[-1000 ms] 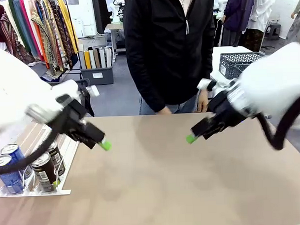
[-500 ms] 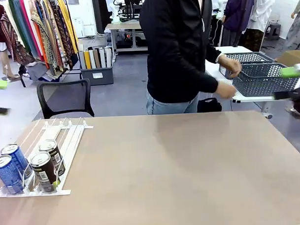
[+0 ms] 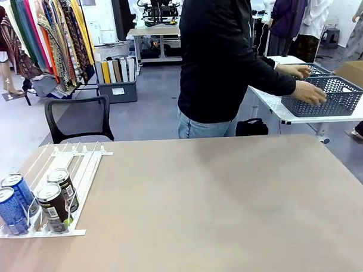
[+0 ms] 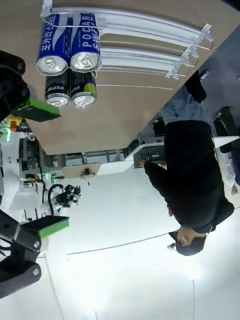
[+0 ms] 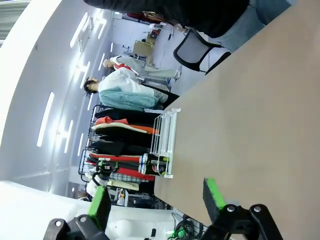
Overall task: Retrieve and store the cans from the dispenser.
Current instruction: Pick up one can from the Automatic Can Dispenser and place it in the middle of the table.
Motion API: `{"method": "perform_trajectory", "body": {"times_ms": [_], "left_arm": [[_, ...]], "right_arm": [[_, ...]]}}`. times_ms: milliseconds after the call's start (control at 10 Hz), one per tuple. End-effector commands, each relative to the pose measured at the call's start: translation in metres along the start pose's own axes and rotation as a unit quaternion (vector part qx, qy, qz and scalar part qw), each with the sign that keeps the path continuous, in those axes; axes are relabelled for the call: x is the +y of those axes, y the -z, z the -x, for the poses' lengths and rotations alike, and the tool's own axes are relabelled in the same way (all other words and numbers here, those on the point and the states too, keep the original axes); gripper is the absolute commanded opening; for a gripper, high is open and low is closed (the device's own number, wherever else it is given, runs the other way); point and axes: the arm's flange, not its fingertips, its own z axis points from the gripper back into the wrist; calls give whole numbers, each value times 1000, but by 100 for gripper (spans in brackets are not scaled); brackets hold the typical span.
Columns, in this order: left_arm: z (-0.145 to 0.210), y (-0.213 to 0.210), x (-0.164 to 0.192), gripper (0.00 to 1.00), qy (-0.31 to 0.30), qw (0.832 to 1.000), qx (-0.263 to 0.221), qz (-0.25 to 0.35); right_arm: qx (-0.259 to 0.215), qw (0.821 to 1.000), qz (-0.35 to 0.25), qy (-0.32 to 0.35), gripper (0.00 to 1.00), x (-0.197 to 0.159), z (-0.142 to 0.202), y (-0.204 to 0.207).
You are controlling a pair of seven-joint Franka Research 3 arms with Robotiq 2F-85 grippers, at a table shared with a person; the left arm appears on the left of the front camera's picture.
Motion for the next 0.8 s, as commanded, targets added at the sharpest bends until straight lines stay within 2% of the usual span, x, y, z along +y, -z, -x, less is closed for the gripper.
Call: {"method": "perform_trajectory", "body": {"times_ms": [0,500,600,700], "left_arm": [[-4,20,-15,100,12,999,33,-18],[-4,27,-14,100,14,999,34,-22],[9,42,-45,100,77,989,117,-45],[19,67,-71,100,109,974,156,-123]], "right_arm": [[4,1000,-9,-2,100,11,2,-1],[4,1000,-9,-2,100,11,2,-1],[4,1000,-9,-2,100,11,2,-1],[4,1000,-9,-2,100,11,2,-1]]}}
